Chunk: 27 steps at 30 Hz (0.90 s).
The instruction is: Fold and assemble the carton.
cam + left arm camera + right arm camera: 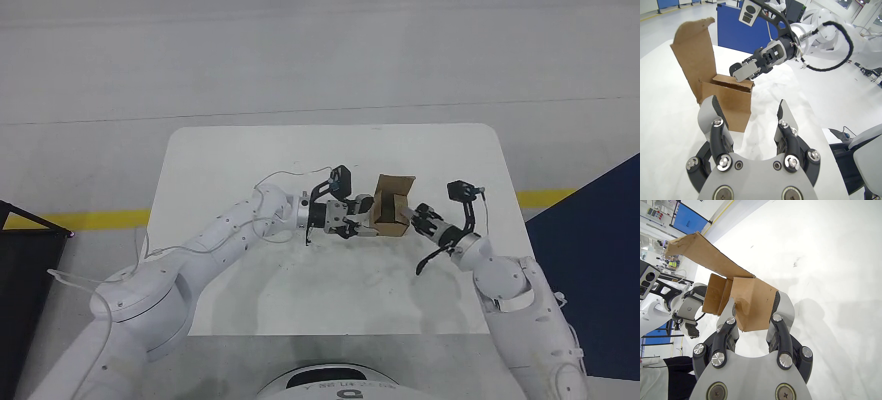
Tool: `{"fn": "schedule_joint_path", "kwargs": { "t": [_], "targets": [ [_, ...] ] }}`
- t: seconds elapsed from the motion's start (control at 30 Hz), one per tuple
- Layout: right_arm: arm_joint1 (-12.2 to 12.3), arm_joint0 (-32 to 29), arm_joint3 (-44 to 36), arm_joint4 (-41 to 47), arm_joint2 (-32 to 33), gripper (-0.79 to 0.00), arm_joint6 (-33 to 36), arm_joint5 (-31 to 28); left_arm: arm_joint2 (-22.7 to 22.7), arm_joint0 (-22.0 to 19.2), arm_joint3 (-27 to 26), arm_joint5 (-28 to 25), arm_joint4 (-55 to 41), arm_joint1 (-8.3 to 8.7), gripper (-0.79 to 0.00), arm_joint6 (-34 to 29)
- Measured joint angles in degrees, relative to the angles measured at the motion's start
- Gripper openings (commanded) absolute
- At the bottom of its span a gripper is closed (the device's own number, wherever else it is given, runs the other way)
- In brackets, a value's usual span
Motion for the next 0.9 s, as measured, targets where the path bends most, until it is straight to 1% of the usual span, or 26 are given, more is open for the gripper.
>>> {"fn": "schedule_joint_path", "kwargs": {
  "t": [0.03,0.07,0.1,0.13,0.23,0.3,0.33,0.47,0.67,0.7,0.73,0.77,0.83,0.9],
  "targets": [
    [0.0,0.2,-0.2,-1.4,-0.4,-0.400,-0.3,0.5,0.0,0.1,0.0,0.0,0.2,-0.03,-0.114,0.2],
    [0.0,0.3,-0.4,-2.4,-0.7,-0.428,-0.5,0.9,0.0,0.2,0.0,0.0,0.4,-0.04,-0.108,0.3],
    [0.1,0.3,-0.6,-3.4,-1.0,-0.477,-0.5,1.3,0.0,0.2,0.0,0.0,0.6,-0.05,-0.105,0.4],
    [0.1,0.5,-0.9,-4.6,-1.5,-0.505,-0.4,1.9,0.0,0.2,0.1,0.0,0.9,-0.06,-0.105,0.6],
    [0.1,0.6,-1.9,-6.8,-2.5,-0.659,0.0,3.4,0.0,0.0,0.0,0.0,1.9,-0.05,-0.099,1.6],
    [0.1,0.7,-2.5,-8.1,-3.0,-0.705,0.3,4.4,0.0,-0.1,0.0,0.0,2.6,-0.03,-0.099,2.4],
    [0.1,0.8,-2.8,-8.9,-3.4,-0.785,0.5,5.2,0.0,-0.2,0.0,0.0,3.1,0.00,-0.089,3.0],
    [0.1,0.8,-3.9,-10.6,-4.2,-0.785,-0.1,6.9,0.0,-0.4,0.0,0.0,5.0,0.18,-0.099,5.8],
    [0.0,-0.2,-6.0,-14.0,-5.0,-0.785,-2.6,10.0,0.0,-0.6,1.6,0.0,9.8,1.26,-0.071,12.6],
    [0.0,-0.5,-6.5,-14.5,-5.2,-0.699,-2.9,10.6,0.0,-0.7,1.7,0.0,10.9,1.52,-0.062,13.6],
    [0.0,-0.9,-7.2,-15.3,-5.4,-0.579,-3.2,11.4,0.0,-0.9,1.7,0.0,12.7,1.90,-0.043,15.0],
    [0.0,-1.3,-7.8,-15.9,-5.6,-0.520,-3.3,12.1,0.0,-0.9,1.4,0.0,14.2,2.21,-0.025,16.0],
    [-0.1,-2.2,-9.4,-16.7,-6.5,-0.443,-2.8,13.4,0.0,-0.9,0.1,0.0,16.3,3.08,-0.003,17.5],
    [-0.2,-2.7,-10.3,-16.7,-7.6,-0.406,-2.1,14.0,0.0,-0.9,-1.2,0.0,17.3,4.05,0.000,17.3]
  ]
}}
